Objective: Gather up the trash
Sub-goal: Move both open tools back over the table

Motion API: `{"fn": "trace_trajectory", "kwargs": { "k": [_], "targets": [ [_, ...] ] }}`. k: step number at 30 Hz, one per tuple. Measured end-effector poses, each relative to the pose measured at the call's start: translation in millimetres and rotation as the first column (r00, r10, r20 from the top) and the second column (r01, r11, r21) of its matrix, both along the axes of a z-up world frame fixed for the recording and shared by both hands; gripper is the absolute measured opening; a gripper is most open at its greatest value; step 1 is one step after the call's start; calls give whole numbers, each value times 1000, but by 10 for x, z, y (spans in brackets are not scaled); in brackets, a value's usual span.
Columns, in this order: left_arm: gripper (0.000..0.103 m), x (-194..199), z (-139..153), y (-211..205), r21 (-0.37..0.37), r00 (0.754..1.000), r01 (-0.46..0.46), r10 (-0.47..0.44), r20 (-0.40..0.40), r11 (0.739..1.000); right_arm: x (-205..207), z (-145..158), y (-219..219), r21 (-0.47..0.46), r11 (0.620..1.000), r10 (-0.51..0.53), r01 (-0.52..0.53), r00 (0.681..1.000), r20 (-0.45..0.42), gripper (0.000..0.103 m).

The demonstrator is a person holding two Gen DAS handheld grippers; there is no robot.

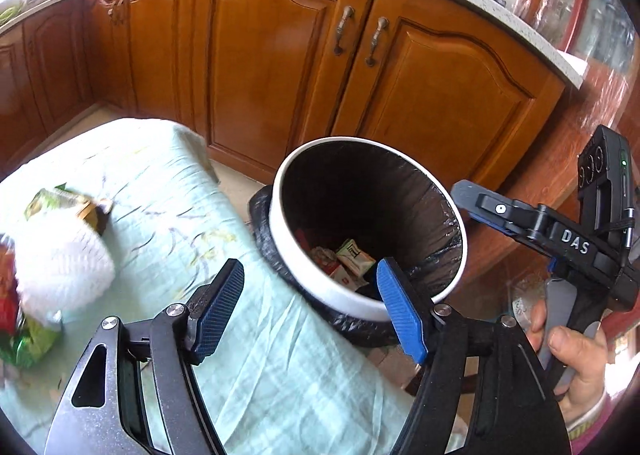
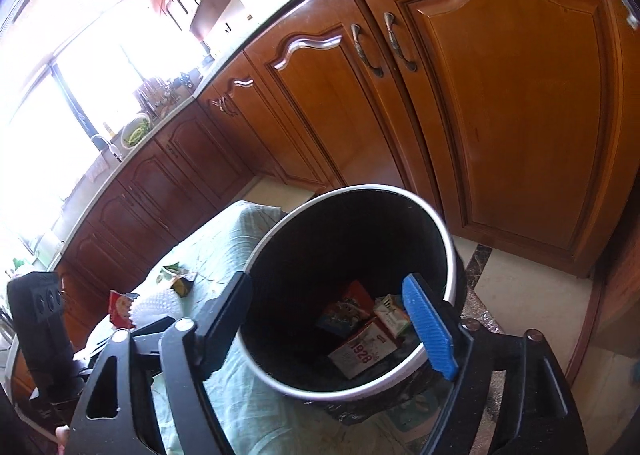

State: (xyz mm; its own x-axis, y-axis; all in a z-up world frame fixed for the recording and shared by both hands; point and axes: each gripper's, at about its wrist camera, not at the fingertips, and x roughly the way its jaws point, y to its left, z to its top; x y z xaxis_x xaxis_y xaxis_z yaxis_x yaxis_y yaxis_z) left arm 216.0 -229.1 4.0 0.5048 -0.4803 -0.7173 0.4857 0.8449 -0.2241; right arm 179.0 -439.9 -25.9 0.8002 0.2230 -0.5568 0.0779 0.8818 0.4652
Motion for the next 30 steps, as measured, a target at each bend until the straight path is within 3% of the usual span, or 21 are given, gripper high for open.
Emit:
{"fn": "trace_trajectory", "kwargs": {
  "k": [18,24,30],
  "targets": [
    [72,-655,-8,1410,-82,971,-239,239,-10,968,-320,-22,1077,21,982,186,-186,982,29,90],
    [72,-748,11,1868,-97,944,-328,329,-8,940,-264,-16,1411,12,969,246,-247,969,34,90],
    [72,-767,4,2386,-111,901,-433,434,-15,895,-32,-34,1779,18,950,310,-310,951,20,90]
  ]
}}
